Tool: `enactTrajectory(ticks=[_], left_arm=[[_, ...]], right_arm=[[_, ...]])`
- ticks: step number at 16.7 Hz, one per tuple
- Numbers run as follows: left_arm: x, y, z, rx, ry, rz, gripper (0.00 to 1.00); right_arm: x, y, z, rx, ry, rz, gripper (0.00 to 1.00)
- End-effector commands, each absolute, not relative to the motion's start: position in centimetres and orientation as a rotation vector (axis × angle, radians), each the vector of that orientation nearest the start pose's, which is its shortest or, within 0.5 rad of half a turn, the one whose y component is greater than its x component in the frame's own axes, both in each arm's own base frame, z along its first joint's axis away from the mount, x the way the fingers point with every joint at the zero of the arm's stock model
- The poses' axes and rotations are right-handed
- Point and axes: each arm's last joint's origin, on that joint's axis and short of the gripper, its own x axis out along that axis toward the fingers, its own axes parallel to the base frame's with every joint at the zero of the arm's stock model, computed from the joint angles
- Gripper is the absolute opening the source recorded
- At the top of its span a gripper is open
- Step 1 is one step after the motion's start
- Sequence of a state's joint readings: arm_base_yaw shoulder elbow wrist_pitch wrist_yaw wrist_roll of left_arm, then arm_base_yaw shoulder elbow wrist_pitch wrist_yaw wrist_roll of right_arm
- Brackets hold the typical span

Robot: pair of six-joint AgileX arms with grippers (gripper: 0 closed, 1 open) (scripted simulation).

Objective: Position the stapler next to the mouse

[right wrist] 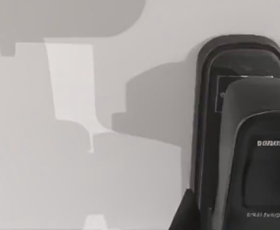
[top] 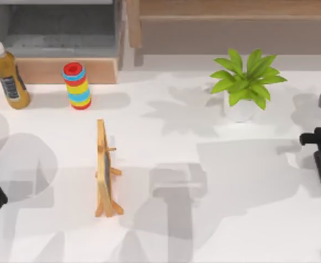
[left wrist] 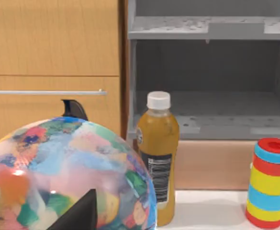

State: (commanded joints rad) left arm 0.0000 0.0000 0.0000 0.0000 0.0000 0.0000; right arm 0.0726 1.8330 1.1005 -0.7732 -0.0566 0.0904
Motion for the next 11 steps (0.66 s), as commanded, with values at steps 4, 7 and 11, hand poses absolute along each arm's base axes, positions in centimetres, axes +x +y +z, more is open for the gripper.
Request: enactTrajectory(ticks=[4, 7, 11], left_arm=[[10.57, -0.12, 16.0, 0.0, 0.0, 0.0, 1.0], [10.57, -0.12, 16.0, 0.0, 0.0, 0.0, 1.0], [10.57, -0.12, 16.0, 0.0, 0.0, 0.0, 1.0]], right_arm=[[32.18, 2.7, 13.66, 0.057, 1.51, 0.04, 0.9], [32.18, 2.7, 13.66, 0.057, 1.51, 0.04, 1.0], [32.18, 2.7, 13.66, 0.057, 1.51, 0.04, 1.0]])
